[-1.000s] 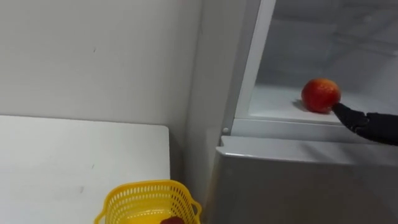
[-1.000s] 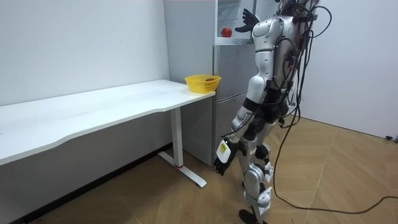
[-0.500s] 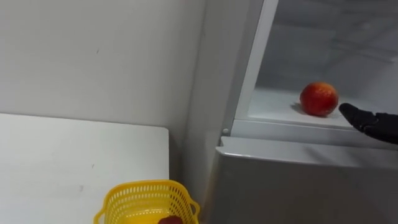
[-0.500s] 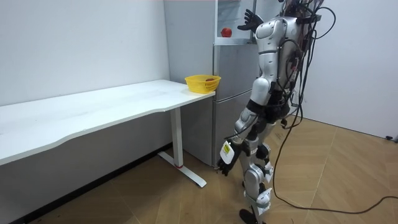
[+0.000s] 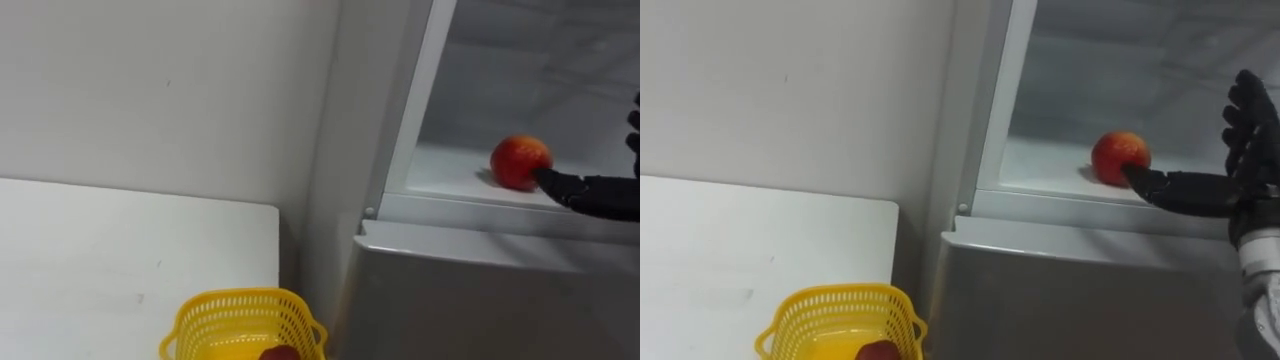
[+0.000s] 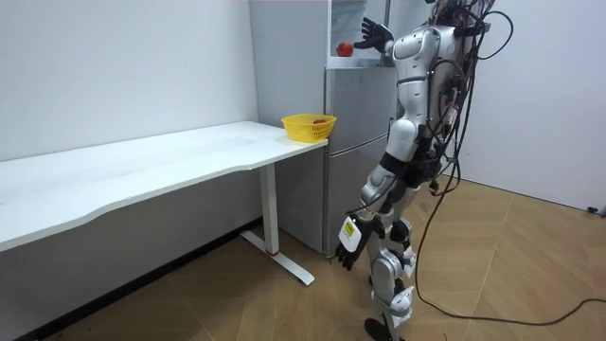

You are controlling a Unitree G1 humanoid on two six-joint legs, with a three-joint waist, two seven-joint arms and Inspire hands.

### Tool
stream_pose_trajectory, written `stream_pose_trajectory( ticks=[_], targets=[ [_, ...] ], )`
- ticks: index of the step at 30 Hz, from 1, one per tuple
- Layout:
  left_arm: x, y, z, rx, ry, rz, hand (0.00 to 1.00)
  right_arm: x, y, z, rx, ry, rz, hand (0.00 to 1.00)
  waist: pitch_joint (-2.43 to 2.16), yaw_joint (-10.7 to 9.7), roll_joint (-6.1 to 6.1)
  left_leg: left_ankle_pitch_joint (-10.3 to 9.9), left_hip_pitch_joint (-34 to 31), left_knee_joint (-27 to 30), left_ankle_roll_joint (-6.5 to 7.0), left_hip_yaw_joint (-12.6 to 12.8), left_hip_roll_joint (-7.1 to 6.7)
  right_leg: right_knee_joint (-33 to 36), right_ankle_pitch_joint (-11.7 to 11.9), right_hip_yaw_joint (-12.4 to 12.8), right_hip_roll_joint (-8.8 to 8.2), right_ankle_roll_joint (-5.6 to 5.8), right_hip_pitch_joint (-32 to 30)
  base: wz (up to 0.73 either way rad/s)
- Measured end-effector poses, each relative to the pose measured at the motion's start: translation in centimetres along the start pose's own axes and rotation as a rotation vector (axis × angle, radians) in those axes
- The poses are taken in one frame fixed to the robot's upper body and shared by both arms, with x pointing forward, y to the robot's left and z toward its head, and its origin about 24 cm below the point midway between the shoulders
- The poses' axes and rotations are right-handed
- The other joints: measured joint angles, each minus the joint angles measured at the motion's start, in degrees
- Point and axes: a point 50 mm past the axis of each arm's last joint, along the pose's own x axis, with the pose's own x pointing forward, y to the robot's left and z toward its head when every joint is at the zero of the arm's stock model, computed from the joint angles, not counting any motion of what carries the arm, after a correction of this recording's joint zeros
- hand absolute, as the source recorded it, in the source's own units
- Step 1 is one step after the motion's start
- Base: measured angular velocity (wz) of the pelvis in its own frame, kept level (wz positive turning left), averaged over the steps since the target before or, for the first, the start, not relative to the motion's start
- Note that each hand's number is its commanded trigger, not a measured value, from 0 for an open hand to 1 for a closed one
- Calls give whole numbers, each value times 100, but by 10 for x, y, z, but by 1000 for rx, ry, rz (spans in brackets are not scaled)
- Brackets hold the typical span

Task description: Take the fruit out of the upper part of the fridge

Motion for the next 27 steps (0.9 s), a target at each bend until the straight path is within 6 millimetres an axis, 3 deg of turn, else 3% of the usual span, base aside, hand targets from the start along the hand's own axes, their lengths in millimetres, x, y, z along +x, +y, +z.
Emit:
stream_pose_trajectory(
  ticks=[5, 9, 19, 27],
  targets=[
    [0, 1, -1, -1, 6, -3, 0, -2, 5, -8, -27, 32, 37, 0, -2, 73, -3, 0, -15, -12, 0, -10, 9, -4, -1, -44, -10, -3, -2, 2],
    [0, 8, 0, 9, 9, -2, 0, -3, 4, -20, -51, 93, 51, 0, -29, 126, -43, 1, -109, 0, -1, -111, 6, 4, -28, -133, -37, -15, -59, 11],
    [-2, 8, -9, 7, 48, -14, 0, -1, -7, -26, -71, 133, 41, 0, -59, 125, -94, 6, -177, 29, -8, -265, -8, 28, -79, -298, -106, -28, -73, 8],
    [-3, 8, -12, 9, 53, -12, 0, 1, -8, -24, -65, 136, 38, 0, -36, 167, -241, 23, -172, 32, -33, -320, -31, 107, -149, -320, -125, -24, -105, 3]
  ],
)
